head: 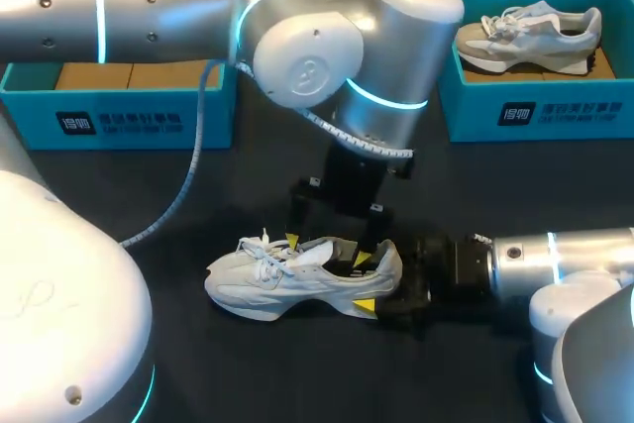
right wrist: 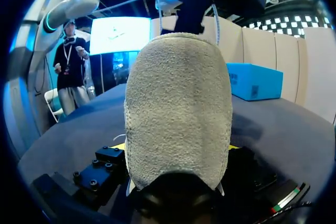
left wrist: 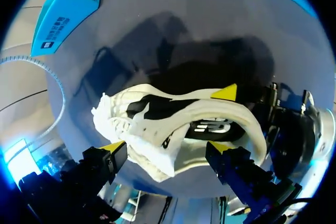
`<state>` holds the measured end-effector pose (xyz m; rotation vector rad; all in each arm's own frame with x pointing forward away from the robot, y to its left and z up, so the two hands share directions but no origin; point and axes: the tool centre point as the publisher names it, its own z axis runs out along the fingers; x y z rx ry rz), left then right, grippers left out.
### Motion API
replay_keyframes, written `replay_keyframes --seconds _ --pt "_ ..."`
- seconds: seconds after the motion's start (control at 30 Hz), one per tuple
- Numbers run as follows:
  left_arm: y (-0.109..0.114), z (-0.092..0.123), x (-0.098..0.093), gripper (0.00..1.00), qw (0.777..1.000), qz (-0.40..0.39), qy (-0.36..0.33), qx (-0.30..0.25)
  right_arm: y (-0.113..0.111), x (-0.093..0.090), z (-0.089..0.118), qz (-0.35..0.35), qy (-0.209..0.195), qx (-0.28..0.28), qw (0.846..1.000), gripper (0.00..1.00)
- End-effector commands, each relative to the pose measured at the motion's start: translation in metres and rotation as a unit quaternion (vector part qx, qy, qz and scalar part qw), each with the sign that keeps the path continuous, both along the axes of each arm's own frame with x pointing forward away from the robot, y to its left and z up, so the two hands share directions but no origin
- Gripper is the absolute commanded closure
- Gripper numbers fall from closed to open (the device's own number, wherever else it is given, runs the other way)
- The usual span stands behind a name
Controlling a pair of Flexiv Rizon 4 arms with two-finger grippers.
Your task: Take the shoe out of the shoebox, open the shoe tongue, remove and reinsert the insole, then place the shoe into the shoebox
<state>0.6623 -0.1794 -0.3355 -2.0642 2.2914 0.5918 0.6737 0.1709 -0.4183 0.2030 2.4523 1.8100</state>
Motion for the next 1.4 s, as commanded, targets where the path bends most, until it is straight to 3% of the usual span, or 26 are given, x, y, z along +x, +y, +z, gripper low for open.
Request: replay_keyframes --seconds 0.03,0.27,0.37,0.67,0.87,1.03,1.4 --pt "-0.004 -0.015 0.006 0.05 1.0 0.009 0.012 0.012 0.002 0.0 0.0 -0.001 0.0 -0.002 1.0 1.0" --pt "0.001 -0.021 0.006 0.09 1.0 0.014 0.019 0.02 0.002 0.0 0.0 -0.001 0.0 -0.002 1.0 1.0" --pt "0.004 -0.021 0.006 0.24 0.999 0.02 0.022 0.022 0.002 0.0 0.0 -0.001 0.0 -0.002 1.0 1.0" --pt "0.017 -0.007 0.007 0.38 0.999 0.028 0.027 0.02 0.002 0.0 0.0 -0.001 0.0 -0.002 1.0 1.0" --pt "0.021 -0.002 0.005 0.4 0.999 0.025 0.023 0.027 0.002 0.0 0.0 -0.001 0.0 -0.002 1.0 1.0" --pt "0.027 -0.002 0.003 0.49 0.999 0.028 0.023 0.032 0.002 0.0 0.0 -0.001 0.0 -0.002 1.0 1.0" --pt "0.034 0.018 -0.013 0.55 1.0 -0.001 0.003 -0.002 0.002 0.0 0.0 -0.001 0.0 -0.002 1.0 1.0"
